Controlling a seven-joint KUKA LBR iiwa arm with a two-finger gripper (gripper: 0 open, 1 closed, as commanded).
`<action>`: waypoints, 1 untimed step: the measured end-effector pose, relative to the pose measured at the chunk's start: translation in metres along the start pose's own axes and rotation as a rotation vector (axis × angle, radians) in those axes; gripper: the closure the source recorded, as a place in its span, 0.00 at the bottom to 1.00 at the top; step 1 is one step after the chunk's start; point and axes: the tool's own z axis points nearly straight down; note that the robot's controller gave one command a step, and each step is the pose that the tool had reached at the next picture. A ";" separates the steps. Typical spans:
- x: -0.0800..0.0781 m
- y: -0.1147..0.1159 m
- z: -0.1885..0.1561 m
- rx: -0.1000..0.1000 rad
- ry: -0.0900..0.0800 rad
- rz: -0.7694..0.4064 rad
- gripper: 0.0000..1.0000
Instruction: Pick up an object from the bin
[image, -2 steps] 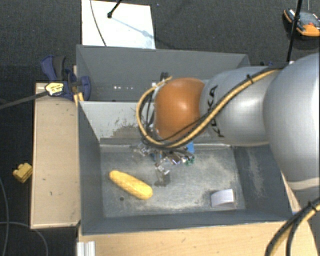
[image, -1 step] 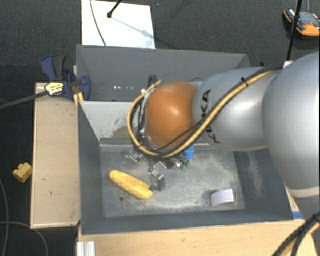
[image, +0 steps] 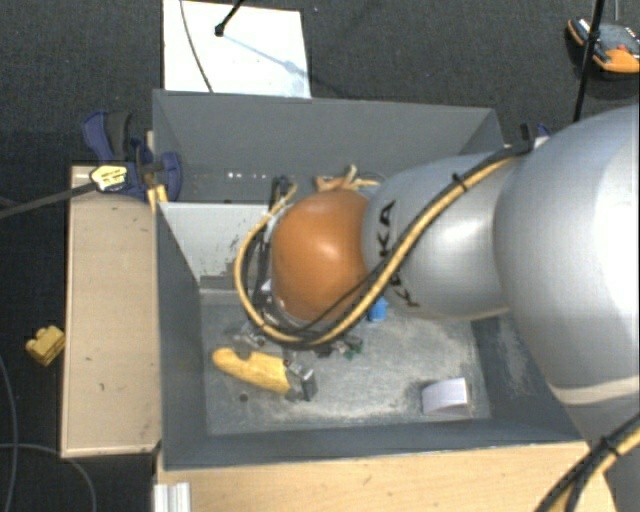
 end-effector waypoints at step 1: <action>-0.004 0.002 0.010 0.000 0.002 0.052 0.00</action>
Offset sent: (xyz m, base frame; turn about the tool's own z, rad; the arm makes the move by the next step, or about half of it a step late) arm 0.0176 0.0169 -0.0148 -0.0626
